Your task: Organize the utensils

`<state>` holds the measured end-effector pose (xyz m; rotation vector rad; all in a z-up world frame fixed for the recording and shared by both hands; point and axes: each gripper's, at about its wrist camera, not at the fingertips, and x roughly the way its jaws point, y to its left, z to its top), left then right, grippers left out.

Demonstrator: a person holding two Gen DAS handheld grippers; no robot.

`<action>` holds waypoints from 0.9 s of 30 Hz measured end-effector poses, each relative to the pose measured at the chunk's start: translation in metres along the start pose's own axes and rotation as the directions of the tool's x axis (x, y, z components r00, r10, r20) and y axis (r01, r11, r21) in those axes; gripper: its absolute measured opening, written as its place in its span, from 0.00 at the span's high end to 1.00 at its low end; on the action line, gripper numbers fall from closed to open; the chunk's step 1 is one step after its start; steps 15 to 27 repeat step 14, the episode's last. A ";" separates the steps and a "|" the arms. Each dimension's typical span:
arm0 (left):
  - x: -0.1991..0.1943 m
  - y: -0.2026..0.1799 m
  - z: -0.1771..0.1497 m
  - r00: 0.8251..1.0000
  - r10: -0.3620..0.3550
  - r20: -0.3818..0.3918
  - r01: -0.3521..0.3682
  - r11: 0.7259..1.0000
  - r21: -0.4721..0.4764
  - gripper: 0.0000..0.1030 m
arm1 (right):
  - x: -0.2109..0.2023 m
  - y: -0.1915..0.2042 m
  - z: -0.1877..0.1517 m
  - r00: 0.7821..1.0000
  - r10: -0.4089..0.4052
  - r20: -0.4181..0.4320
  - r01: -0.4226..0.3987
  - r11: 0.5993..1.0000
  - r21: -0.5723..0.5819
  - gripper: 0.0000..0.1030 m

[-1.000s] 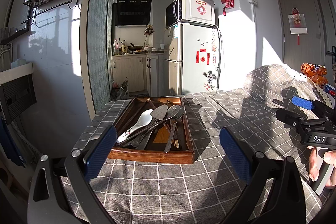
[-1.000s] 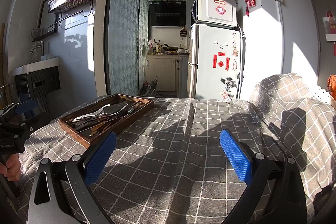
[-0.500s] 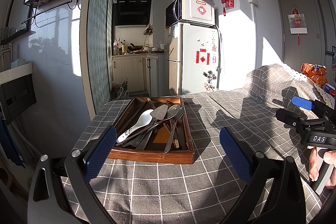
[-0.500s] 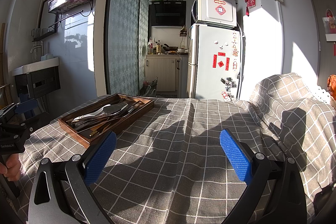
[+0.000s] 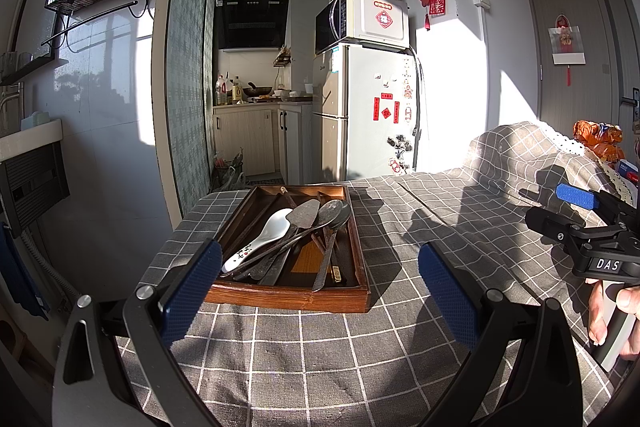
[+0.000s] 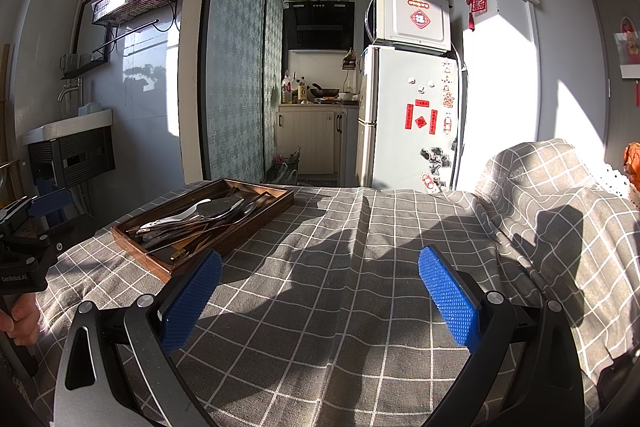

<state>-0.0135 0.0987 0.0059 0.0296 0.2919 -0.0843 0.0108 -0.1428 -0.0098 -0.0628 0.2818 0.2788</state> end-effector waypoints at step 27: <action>0.000 0.000 0.000 1.000 0.000 0.000 0.000 1.000 0.000 0.03 | 0.000 0.000 0.000 1.000 0.000 0.000 0.000 1.000 0.000 0.03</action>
